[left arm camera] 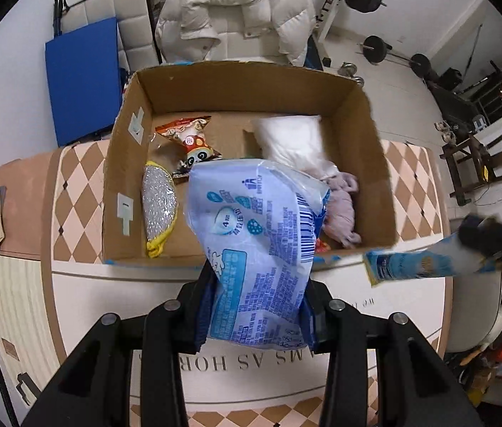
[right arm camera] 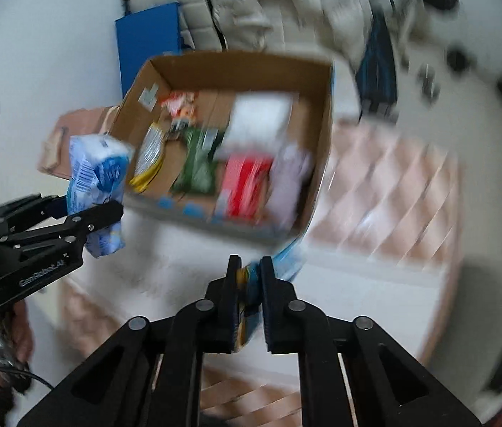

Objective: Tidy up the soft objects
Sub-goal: 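Lay the blue tube and blue-white packet into the box and release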

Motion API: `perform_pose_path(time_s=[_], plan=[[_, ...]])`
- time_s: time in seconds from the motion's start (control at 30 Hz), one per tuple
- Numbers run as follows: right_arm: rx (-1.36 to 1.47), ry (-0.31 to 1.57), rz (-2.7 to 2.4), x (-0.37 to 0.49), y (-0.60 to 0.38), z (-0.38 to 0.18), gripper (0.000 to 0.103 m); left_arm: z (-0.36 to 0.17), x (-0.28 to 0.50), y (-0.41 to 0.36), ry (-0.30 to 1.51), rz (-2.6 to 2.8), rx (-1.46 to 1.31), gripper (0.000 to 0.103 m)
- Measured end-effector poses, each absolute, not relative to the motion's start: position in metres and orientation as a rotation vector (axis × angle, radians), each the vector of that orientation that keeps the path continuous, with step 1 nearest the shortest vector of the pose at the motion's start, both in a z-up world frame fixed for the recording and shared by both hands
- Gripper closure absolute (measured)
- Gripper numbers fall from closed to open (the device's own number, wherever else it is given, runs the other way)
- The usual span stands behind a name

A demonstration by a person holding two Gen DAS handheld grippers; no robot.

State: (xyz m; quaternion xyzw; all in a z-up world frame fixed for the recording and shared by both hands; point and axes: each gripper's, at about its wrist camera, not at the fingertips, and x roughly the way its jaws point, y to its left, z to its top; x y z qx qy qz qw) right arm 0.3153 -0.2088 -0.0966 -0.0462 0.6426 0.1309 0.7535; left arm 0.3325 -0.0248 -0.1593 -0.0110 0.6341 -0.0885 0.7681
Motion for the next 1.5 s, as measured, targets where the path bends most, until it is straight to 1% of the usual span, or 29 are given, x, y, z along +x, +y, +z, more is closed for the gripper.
perform_pose_path(time_s=[0.13, 0.27, 0.5, 0.73, 0.87, 1.0, 1.1, 1.2, 1.33, 1.4, 1.47, 1.5], plan=[[-0.357, 1.361, 0.335, 0.351, -0.17, -0.089, 0.095, -0.179, 0.35, -0.015, 1.409, -0.175, -0.057, 0.066], [-0.468, 1.355, 0.358, 0.372, -0.145, -0.096, 0.096, -0.185, 0.359, -0.006, 1.421, -0.163, -0.094, 0.066], [-0.368, 1.327, 0.414, 0.391, -0.134, -0.099, 0.099, -0.175, 0.367, 0.006, 1.392, -0.145, -0.103, 0.066], [-0.251, 1.184, 0.424, 0.429, -0.12, -0.059, 0.099, -0.174, 0.38, 0.019, 1.362, -0.089, -0.133, 0.066], [-0.151, 1.145, 0.41, 0.459, -0.105, -0.064, 0.099, -0.186, 0.384, 0.025, 1.373, -0.054, -0.15, 0.066], [-0.043, 1.091, 0.387, 0.493, -0.086, -0.088, 0.099, -0.204, 0.386, 0.032, 1.402, -0.015, -0.162, 0.066], [0.07, 1.036, 0.331, 0.52, -0.092, -0.114, 0.099, -0.217, 0.386, 0.036, 1.426, 0.005, -0.171, 0.066], [0.198, 1.032, 0.243, 0.548, -0.114, -0.162, 0.099, -0.229, 0.387, 0.036, 1.453, 0.015, -0.181, 0.066], [0.279, 1.098, 0.169, 0.561, -0.151, -0.227, 0.099, -0.249, 0.395, 0.028, 1.501, 0.003, -0.177, 0.066], [0.29, 1.105, 0.141, 0.558, -0.167, -0.244, 0.1, -0.258, 0.399, 0.024, 1.522, 0.0, -0.171, 0.066], [0.304, 1.084, 0.175, 0.552, -0.176, -0.245, 0.1, -0.268, 0.404, 0.017, 1.542, -0.001, -0.143, 0.066], [0.268, 1.083, 0.167, 0.55, -0.175, -0.243, 0.1, -0.275, 0.407, 0.013, 1.558, 0.001, -0.127, 0.066]])
